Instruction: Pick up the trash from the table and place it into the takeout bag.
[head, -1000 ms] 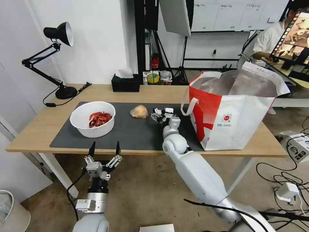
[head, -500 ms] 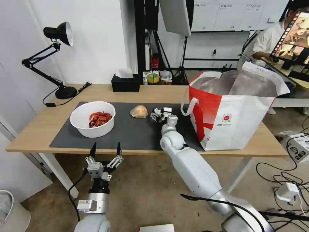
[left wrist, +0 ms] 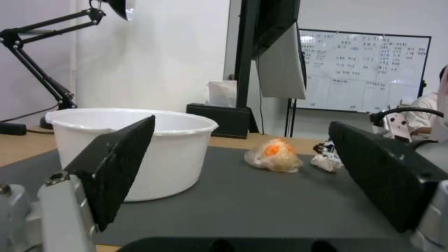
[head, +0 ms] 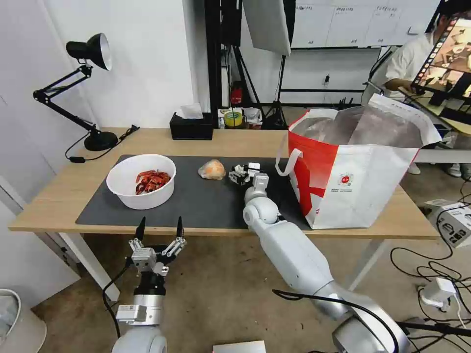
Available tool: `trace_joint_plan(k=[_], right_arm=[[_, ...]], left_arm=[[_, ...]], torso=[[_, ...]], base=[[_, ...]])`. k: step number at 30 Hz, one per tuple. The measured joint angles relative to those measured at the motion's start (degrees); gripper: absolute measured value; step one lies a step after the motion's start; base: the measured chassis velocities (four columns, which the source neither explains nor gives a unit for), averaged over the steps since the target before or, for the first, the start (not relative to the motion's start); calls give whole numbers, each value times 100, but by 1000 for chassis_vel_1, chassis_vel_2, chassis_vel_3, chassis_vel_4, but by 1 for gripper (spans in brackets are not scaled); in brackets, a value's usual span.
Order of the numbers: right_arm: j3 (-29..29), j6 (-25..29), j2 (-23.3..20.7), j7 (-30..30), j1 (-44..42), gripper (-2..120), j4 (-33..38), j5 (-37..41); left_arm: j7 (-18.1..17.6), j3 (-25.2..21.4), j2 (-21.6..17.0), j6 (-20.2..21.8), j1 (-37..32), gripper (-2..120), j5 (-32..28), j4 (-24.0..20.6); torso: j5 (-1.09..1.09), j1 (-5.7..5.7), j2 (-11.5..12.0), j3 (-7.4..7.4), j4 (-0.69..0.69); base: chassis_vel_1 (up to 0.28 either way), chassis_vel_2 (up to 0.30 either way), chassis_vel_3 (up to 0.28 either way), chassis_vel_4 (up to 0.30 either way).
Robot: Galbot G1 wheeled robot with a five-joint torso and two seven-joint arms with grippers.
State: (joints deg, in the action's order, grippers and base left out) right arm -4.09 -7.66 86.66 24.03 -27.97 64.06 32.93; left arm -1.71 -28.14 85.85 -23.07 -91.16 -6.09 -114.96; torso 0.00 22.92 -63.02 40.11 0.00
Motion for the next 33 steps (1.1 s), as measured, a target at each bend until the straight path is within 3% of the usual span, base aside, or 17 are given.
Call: trace_joint_plan(k=[17,19,21,24,33], right_arm=[[-73,2,55,-37,122,96,-222,-22],[-116,-3,60,-38,126,88,-224,-30],[-120,-7,60,-38,126,86,-224,-32],[-137,-40,66,-35,126,68,-224,-40],[-125,-49,69,-28,96,39,-219,-43]], left_arm=[[-5,1,8,-10,-16,100,-1,4],[-7,2,20,-15,-16,100,-1,6],[-7,2,22,-16,-16,100,-1,7],[-13,0,28,-21,-16,100,-1,7],[-17,-8,41,-37,-14,100,0,15]], torso=[[0,0,0,-1,0],[0,0,0,0,0],[0,0,0,0,0],[0,0,-1,0,0],[0,0,-1,0,0]], base=[[0,0,0,0],[0,0,0,0],[0,0,0,0],[0,0,0,0],[0,0,0,0]])
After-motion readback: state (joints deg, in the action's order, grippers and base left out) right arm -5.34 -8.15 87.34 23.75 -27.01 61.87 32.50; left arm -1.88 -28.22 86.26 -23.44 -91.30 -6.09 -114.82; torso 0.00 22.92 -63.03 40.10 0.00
